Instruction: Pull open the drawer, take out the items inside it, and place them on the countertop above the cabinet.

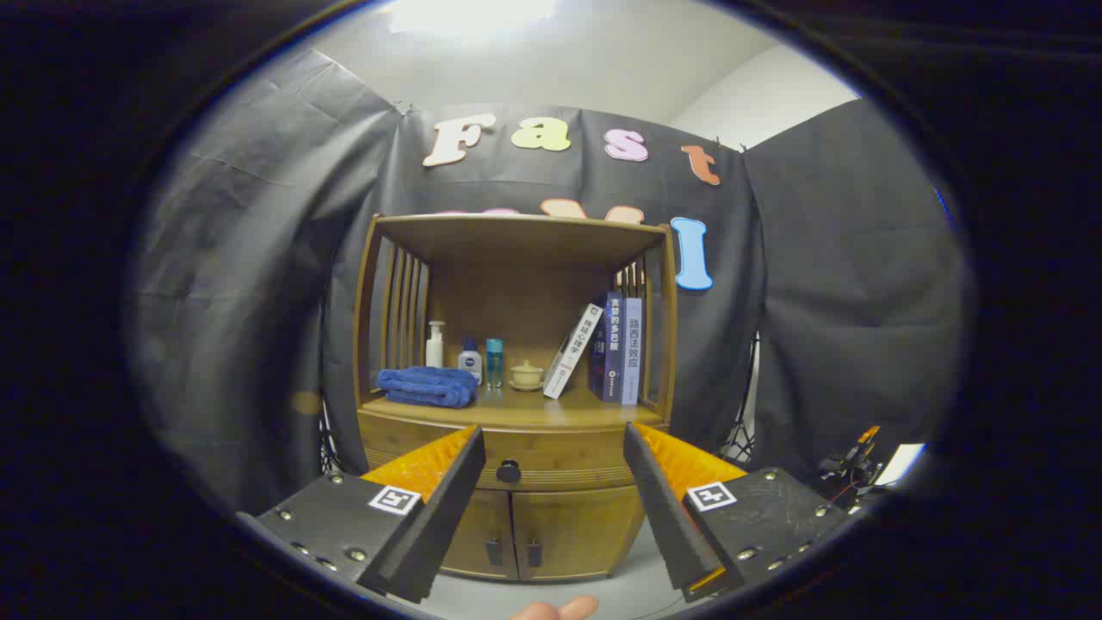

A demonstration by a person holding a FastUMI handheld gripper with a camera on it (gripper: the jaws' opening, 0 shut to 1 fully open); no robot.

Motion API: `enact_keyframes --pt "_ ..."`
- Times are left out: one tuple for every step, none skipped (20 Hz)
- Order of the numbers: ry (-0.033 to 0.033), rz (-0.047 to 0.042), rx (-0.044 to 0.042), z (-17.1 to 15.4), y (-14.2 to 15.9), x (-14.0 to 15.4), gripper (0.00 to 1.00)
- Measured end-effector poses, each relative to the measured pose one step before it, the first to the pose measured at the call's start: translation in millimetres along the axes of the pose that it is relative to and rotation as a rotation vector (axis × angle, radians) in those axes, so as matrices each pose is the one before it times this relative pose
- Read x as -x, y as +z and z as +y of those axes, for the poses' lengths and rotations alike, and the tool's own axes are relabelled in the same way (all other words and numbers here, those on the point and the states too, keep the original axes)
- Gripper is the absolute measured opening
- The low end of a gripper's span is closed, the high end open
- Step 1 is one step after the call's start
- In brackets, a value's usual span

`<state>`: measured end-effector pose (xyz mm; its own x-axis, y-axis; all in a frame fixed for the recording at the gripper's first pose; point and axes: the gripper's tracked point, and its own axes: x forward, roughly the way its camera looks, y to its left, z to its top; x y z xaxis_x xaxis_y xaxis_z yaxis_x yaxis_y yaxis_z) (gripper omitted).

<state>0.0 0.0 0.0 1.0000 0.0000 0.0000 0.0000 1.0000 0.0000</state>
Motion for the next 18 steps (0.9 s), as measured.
enact_keyframes --pt "-0.00286 0.00299 -0.00448 -0.51 -0.87 -0.77 0.97" --pt "0.00002 -0.00024 -0.00532 0.32 -0.39 0.32 0.97" --pt "-0.00037 0.00023 -0.00377 0.8 -0.09 -0.47 0.97" --pt "-0.00307 0.001 -0.00114 -1.43 -0.59 0.01 0.97" --pt "-0.00199 0.0017 -0.00041 -0.08 -0.52 0.42 0.97" --pt "-0.00198 0.00141 -0.00039 -0.32 -0.71 0.04 0.97" --pt "-0.00135 0.00022 -0.00095 0.07 0.13 0.3 0.97" --pt "-0.00108 -0.00042 -0.0028 -0.75 -0.12 -0.22 0.97" --pt "-0.00137 -0.00069 -0.00384 -0.54 0.7 0.17 0.97" --pt "-0.00333 0.00025 -0.00206 -1.01 -0.33 -0.33 0.97" --pt "-0.00505 0.00159 -0.00036 -1.75 0.17 0.21 0.97" --pt "-0.00407 0.00219 0.00036 -1.37 -1.4 0.3 0.97" --pt "-0.00268 0.0006 0.00126 -0.35 0.17 -0.12 0.97" --pt "-0.0023 0.00146 0.00203 -0.65 -1.15 0.26 0.97" --pt "-0.00319 0.00161 0.00198 -0.56 -0.67 0.04 0.97" --pt "-0.00354 0.00222 0.00093 -0.66 -1.58 -1.38 0.97" --pt "-0.0043 0.00307 -0.00069 -0.52 -0.95 -1.63 0.97" --pt "-0.00379 0.00523 -0.00196 -0.85 -3.24 -1.84 0.97"
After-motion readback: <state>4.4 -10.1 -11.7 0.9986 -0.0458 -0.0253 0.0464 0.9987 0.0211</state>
